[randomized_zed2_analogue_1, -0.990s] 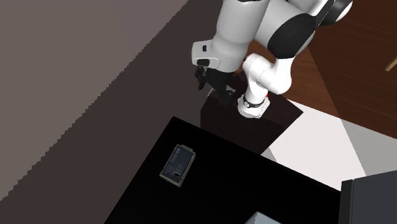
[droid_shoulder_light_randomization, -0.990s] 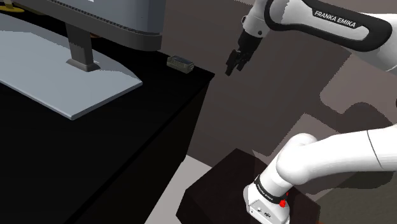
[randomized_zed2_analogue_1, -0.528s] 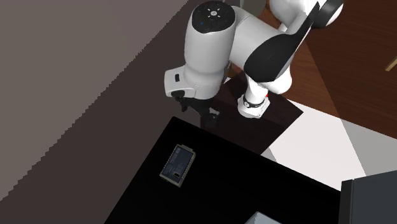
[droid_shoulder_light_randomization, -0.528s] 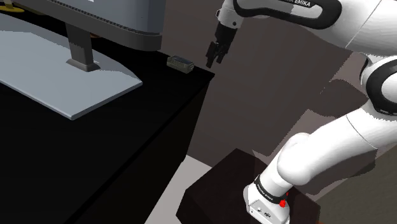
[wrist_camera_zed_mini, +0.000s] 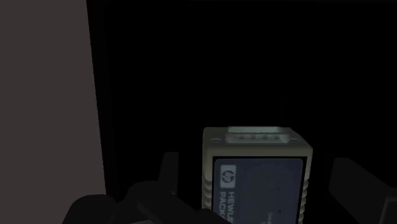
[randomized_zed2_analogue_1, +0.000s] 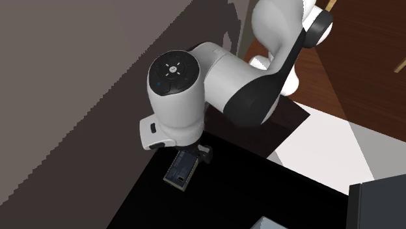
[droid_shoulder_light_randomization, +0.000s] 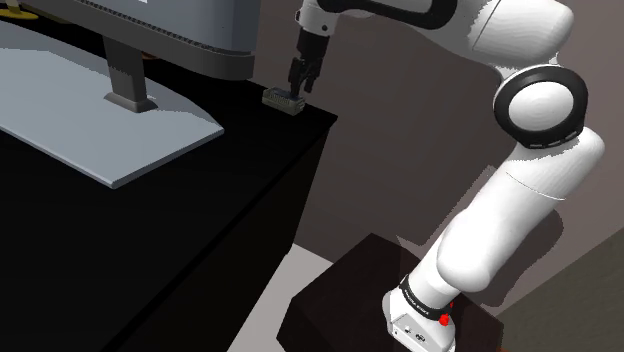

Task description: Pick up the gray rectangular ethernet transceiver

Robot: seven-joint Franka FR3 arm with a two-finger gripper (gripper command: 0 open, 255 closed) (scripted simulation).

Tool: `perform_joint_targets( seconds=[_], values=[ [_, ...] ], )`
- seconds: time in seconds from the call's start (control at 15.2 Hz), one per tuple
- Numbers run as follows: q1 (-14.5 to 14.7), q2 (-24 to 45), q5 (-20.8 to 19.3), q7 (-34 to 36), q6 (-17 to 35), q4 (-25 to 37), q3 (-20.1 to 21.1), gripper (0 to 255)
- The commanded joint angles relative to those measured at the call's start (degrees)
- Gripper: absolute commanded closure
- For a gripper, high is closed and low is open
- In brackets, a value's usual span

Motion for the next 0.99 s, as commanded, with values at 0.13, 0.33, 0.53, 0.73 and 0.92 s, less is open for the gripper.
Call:
perform_joint_targets(
  seconds=[0.13, 0.33, 0.53, 0.73, 0.92],
  values=[
    [0.6, 4.9, 0.3, -1.1, -0.2, 4.1, 0.5, 0],
    [0.5, 4.3, 0.3, -1.1, 2.3, 1.1, 0.5, 0],
    [0.5, 3.9, 0.3, -1.1, 4.4, -1.4, 0.5, 0],
    [0.5, 4.0, 0.3, -1.1, 4.4, -1.3, 0.5, 255],
    [0.5, 3.9, 0.3, -1.1, 4.5, -1.4, 0.6, 255]
  ],
)
